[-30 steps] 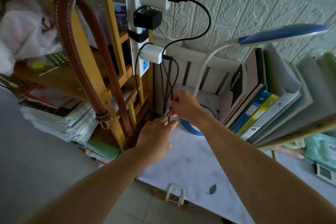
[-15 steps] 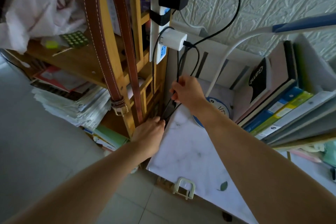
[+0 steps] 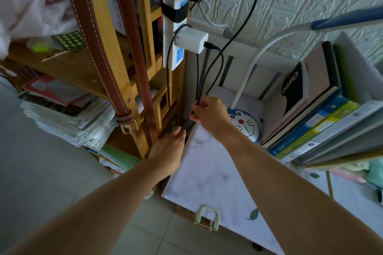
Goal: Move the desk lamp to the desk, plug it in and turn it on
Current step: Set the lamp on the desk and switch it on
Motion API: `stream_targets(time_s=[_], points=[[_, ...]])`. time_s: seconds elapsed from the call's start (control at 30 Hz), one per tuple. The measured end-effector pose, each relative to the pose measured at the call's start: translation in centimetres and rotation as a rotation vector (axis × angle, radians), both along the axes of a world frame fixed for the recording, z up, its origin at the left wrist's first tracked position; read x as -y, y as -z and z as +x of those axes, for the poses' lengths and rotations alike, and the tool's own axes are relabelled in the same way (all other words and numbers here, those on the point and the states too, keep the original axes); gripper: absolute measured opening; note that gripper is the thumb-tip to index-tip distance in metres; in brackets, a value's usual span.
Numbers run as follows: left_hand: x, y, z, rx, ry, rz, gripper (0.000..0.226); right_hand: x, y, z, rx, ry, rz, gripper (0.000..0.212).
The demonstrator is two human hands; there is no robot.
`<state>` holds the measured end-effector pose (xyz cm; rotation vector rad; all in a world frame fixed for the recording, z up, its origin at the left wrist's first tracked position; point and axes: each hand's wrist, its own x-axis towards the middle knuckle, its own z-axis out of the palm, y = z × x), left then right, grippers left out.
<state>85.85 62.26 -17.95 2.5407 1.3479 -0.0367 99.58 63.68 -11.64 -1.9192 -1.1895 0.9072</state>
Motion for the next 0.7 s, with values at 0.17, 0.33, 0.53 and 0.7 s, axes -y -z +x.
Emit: stream_targets(time_s=[0.17, 0.33, 0.53, 0.7], points=[[0.3, -0.6, 0.8, -0.075, -0.018, 0.005, 0.078, 1.1, 0.5, 0.6, 0.051, -0.061, -0.087, 0.033], [1.3, -1.9, 2.3, -0.186, -0.059, 0.082, 0.069, 2.9, 1.7, 2.6, 0.133, -0.029, -0.127, 0.045], [1.9, -3.2, 5.9, -0.159, -0.08, 0.082, 0.062, 4.5, 2.8, 5.6, 0.232, 0.06, -0.178, 0.062], [1.6, -1.8, 8.7, -0.011, -0.06, -0.05, 0.076, 5.0, 3.9, 8.5, 0.268, 0.12, -0.201, 0.075]])
